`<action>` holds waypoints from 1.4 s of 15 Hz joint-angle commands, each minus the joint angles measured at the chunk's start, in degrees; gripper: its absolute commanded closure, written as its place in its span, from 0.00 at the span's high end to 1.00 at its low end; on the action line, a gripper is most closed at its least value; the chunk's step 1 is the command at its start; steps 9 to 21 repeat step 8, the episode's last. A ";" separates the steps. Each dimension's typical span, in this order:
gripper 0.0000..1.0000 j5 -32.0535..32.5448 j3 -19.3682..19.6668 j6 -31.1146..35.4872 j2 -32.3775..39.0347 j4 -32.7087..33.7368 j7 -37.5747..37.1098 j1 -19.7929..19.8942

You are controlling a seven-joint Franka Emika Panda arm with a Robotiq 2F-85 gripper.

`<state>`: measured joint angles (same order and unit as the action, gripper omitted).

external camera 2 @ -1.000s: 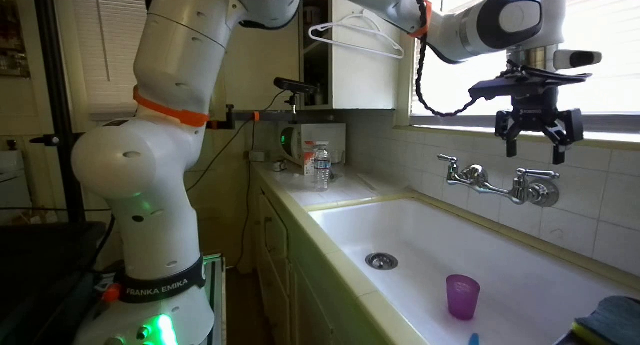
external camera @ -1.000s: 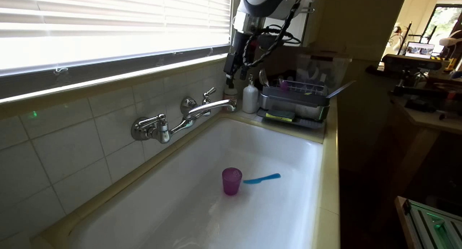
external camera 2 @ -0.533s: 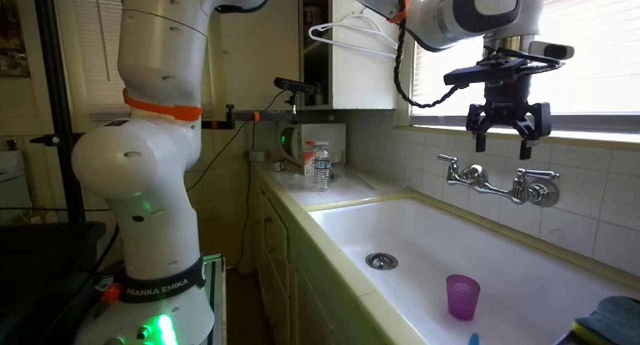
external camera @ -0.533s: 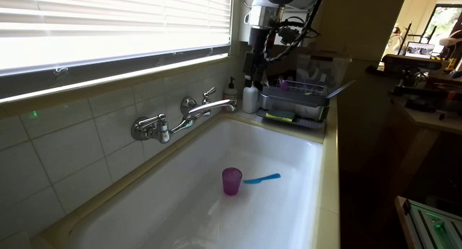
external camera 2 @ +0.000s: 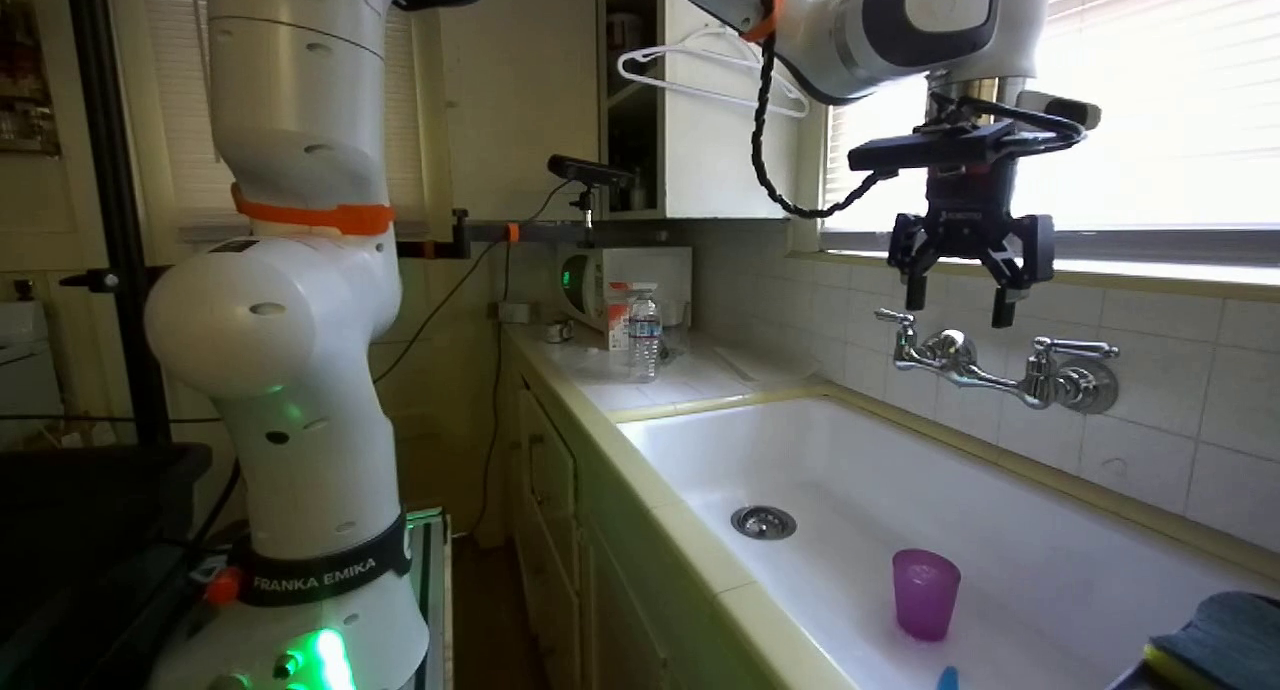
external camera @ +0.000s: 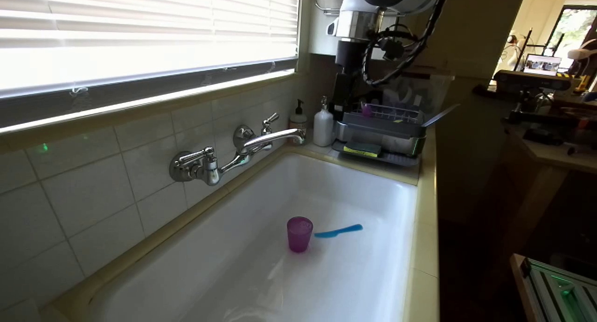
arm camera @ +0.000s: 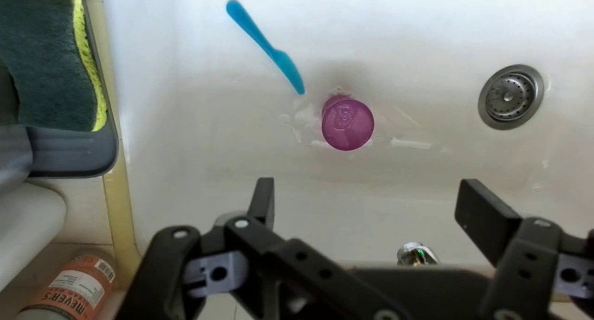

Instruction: Open then close the tap using the right handle

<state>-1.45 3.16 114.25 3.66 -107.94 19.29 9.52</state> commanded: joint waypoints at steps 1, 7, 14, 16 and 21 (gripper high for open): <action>1.00 0.41 1.06 -0.24 -3.59 -4.61 2.17 -0.96; 1.00 0.10 1.33 -0.16 -1.59 -1.97 1.36 -1.08; 1.00 0.10 1.33 -0.16 -1.59 -1.96 1.36 -1.09; 1.00 0.10 1.33 -0.16 -1.59 -1.96 1.36 -1.09; 1.00 0.10 1.33 -0.16 -1.59 -1.96 1.36 -1.09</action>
